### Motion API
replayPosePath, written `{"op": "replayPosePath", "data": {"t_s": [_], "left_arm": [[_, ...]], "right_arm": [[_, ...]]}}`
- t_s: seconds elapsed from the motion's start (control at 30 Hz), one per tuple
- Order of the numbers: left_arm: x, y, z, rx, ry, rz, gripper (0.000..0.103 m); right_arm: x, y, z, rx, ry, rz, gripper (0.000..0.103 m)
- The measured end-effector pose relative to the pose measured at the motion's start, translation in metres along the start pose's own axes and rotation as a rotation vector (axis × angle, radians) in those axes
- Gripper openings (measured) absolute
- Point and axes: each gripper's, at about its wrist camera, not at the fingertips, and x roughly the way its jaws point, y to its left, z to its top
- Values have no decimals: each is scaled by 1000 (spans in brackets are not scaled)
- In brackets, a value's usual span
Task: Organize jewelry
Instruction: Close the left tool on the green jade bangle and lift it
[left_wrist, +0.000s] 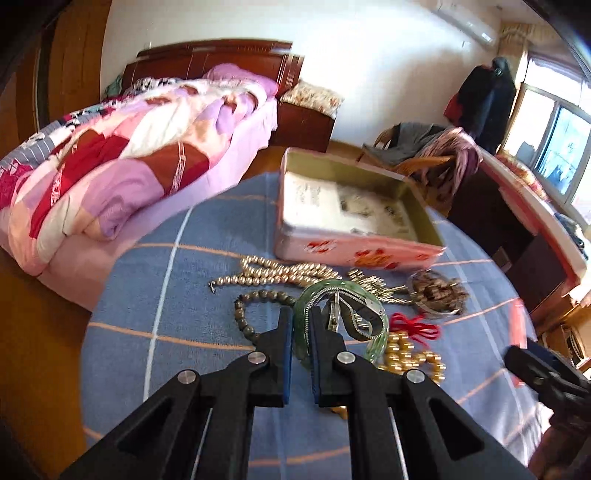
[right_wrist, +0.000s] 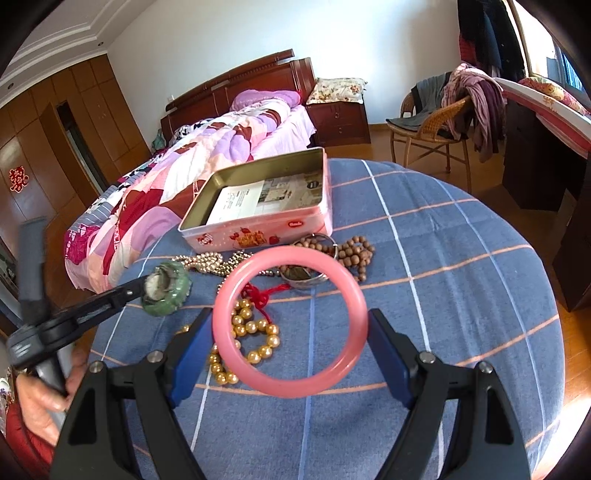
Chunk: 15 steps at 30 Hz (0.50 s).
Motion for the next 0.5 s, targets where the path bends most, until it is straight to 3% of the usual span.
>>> {"op": "replayPosePath", "data": {"t_s": [0.1, 0.17, 0.27, 0.4, 0.5], "left_arm": [[-8, -7, -2, 46, 5, -2, 7], [-1, -13, -11, 97, 60, 30, 9], [6, -8, -24, 71, 135, -11, 11], [-8, -11, -32, 98, 112, 10, 11], [-18, -19, -34, 140, 99, -20, 11]], "right_arm": [[-2, 2, -1, 8, -1, 11, 84], [-4, 3, -1, 9, -5, 18, 84], [-10, 5, -1, -1, -18, 18, 84], [-14, 4, -3, -1, -24, 14, 84], [-15, 0, -4, 10, -26, 8, 84]]}}
